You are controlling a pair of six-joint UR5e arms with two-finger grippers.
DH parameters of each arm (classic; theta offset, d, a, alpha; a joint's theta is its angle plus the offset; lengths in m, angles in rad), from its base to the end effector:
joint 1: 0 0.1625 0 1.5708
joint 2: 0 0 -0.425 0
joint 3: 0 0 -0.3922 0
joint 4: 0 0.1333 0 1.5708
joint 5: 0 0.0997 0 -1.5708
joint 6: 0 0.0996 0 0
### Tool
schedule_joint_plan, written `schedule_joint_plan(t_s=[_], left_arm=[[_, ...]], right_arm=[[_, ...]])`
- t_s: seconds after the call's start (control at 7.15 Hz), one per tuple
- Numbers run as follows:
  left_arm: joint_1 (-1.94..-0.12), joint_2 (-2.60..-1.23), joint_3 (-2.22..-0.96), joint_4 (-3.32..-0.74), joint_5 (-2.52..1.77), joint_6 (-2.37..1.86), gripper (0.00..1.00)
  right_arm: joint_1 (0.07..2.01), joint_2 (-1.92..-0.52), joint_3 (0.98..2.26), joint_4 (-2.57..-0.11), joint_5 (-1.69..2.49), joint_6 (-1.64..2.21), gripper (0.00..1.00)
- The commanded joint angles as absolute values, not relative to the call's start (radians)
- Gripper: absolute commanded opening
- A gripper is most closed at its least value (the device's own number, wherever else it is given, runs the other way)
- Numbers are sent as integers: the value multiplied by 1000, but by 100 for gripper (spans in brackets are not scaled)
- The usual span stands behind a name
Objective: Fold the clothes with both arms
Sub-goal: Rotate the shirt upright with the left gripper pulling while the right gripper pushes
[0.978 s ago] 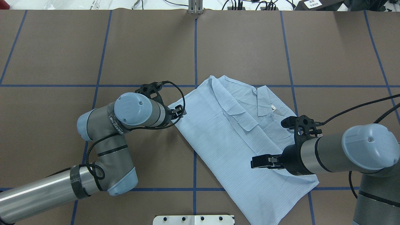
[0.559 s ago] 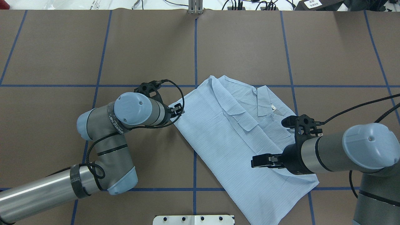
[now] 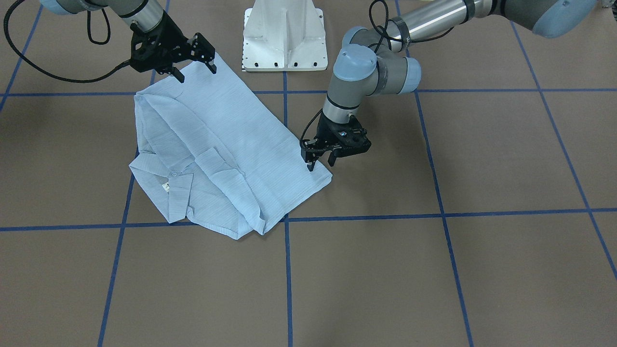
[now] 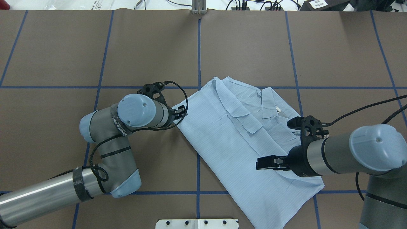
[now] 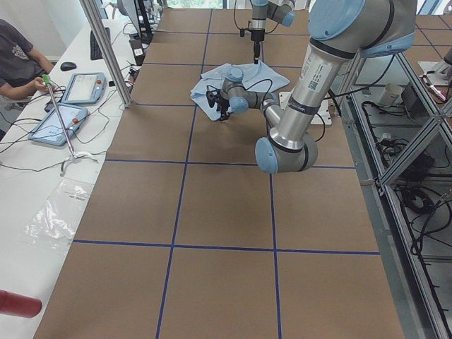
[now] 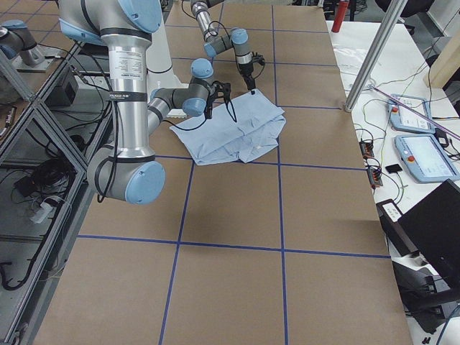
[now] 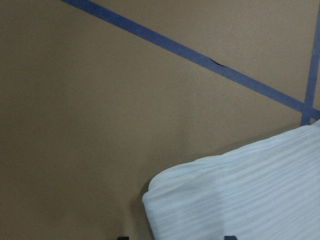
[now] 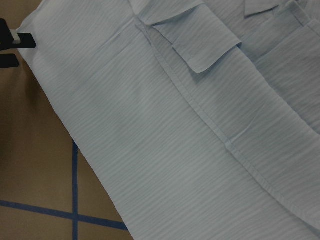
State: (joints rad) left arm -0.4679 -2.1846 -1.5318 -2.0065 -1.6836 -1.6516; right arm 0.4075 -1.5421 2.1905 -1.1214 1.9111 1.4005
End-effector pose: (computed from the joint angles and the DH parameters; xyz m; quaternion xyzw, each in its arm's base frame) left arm 0.5793 -0.4295 0.2648 0.0445 0.4837 -0.2104 0.8484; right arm -0.3770 -0.2717 0.3045 0.0080 -0.5341 0.0118 0.8453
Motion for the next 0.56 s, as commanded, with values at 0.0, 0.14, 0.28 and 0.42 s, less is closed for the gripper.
schedule_joint_plan(t_s=[0.0, 0.14, 0.28, 0.42], left_arm=[[-468, -2187, -1531, -2006, -1683, -1652, 57], [-466, -2189, -1528, -2006, -1683, -1652, 49], [-466, -2191, -1528, -2006, -1683, -1652, 49], [-466, -2195, -1528, -2006, -1683, -1652, 48]], right_arm=[[419, -1545, 2189, -1121, 1923, 1401, 100], [429, -1545, 2189, -1121, 1936, 1401, 100], [443, -1546, 2189, -1121, 1953, 1401, 100], [455, -1546, 2189, -1121, 1968, 1401, 100]])
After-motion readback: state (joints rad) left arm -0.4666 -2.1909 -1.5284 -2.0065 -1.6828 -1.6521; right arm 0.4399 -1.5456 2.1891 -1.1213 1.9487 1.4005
